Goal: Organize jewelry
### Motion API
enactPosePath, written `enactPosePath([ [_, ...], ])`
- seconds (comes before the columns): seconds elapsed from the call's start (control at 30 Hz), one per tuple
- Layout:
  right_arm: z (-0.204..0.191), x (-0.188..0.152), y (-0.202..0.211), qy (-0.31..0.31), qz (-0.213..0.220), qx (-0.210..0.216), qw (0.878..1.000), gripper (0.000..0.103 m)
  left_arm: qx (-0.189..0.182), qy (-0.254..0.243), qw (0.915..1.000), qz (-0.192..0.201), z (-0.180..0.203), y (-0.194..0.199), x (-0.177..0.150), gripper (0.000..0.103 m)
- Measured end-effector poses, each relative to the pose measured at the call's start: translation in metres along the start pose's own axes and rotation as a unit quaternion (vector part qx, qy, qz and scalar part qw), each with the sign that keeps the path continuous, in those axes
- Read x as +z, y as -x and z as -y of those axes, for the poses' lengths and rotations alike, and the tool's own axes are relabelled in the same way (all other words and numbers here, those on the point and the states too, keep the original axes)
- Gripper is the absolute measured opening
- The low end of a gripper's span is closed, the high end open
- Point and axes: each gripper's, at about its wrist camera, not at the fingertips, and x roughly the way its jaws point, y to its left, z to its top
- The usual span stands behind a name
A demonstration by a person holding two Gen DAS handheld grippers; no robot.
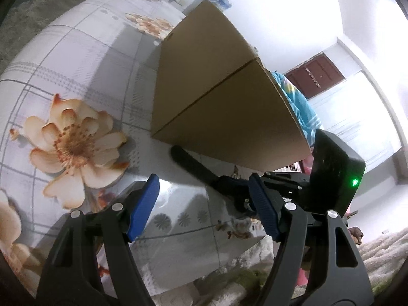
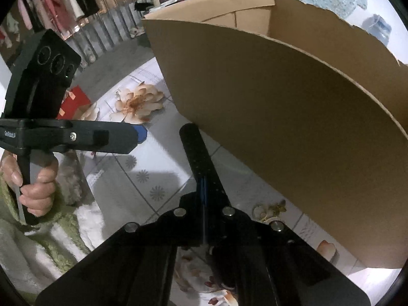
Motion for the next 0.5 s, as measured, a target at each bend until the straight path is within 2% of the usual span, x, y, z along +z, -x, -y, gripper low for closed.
enactPosePath([
  [0.13,-0.006,-0.002,0.010,0.013,0.014,-0.015,1.000,0.000,0.005,-0.008,1.0000,-0.001,0.006,-0.004,0.003,0.068],
  [0.2,-0.001,-0.005,0.028,0.002,0.034,-0.016,0.999,0.000,0.012,-0.018,0.9998,-0.002,0.011,-0.004,0.002,0.068],
  [0.3,0.009,-0.016,0.052,-0.027,0.056,-0.031,0.998,0.002,0.036,-0.036,0.9987,-0.003,0.015,-0.008,0.001,0.068],
  [0.4,0.021,-0.036,0.065,-0.064,0.056,-0.052,0.995,0.002,0.051,-0.046,0.9976,-0.007,0.016,-0.013,0.000,0.068],
  [0.5,0.023,-0.054,0.067,-0.094,0.055,-0.057,0.992,0.002,0.063,-0.062,0.9960,-0.008,0.022,-0.018,0.002,0.068],
])
